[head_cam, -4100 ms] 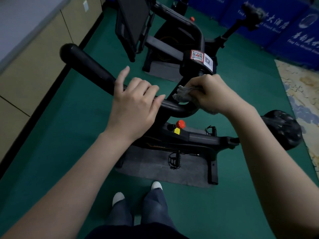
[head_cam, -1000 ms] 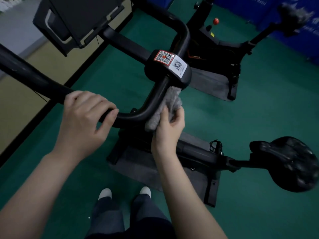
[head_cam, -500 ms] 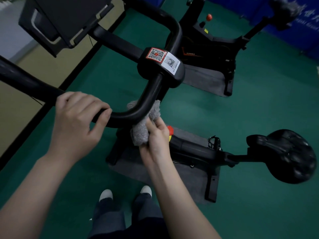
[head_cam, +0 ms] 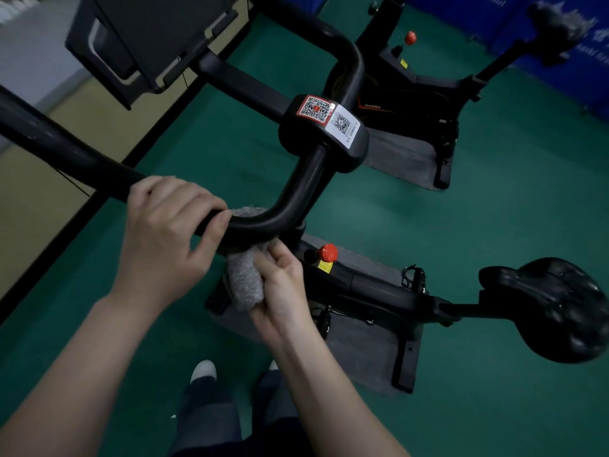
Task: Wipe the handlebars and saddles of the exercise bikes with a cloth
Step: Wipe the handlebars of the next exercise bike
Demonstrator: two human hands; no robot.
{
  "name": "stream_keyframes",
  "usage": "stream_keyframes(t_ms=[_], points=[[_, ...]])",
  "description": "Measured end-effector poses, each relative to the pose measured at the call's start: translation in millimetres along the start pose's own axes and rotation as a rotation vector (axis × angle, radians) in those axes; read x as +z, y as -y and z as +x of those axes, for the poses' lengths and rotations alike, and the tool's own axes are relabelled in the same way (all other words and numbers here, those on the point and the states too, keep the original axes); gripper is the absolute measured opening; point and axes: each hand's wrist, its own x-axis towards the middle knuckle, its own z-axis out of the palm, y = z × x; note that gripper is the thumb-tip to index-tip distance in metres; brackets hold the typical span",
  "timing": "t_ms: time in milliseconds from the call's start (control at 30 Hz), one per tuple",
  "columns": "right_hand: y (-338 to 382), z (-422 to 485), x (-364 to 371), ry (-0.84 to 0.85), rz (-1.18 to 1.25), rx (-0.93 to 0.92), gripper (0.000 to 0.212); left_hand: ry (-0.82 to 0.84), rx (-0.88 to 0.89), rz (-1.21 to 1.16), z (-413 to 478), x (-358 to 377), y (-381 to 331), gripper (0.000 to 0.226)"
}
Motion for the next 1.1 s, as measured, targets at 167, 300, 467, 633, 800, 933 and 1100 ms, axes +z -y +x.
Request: stream_keyframes(t_ms=[167,300,467,633,800,933,1100], points=[[-2,1,-1,0.002,0.018,0.009,0.025,-0.010,-0.006,-0.015,0,1,-1,0.033],[5,1,-9,-0.014,-0.011,0.002,0.025,-0.015,-0.005,-0.016,0,1,-1,0.033],[24,12,-19,-0.133,-0.005,-0.183,0.027,-0.014,0.001,-0.024,0,0,0,0.032],[52,30,-12,-0.250,-0.182,-0.482,0.019,-0.014,0.001,-0.027,-1,0,0,0.031],[74,49,-9,-0.372,-0.494,-0.660,0.015,-0.012,0.000,-0.028,0,-1,0,0.031],[68,44,-13,-0.427,-0.762,-0.753,0.013,-0.008,-0.001,-0.028,0,-1,-1,0.032],[58,19,-19,-0.379,-0.897,-0.824,0.014,0.003,-0.006,-0.028,1,-3,-2,0.033]])
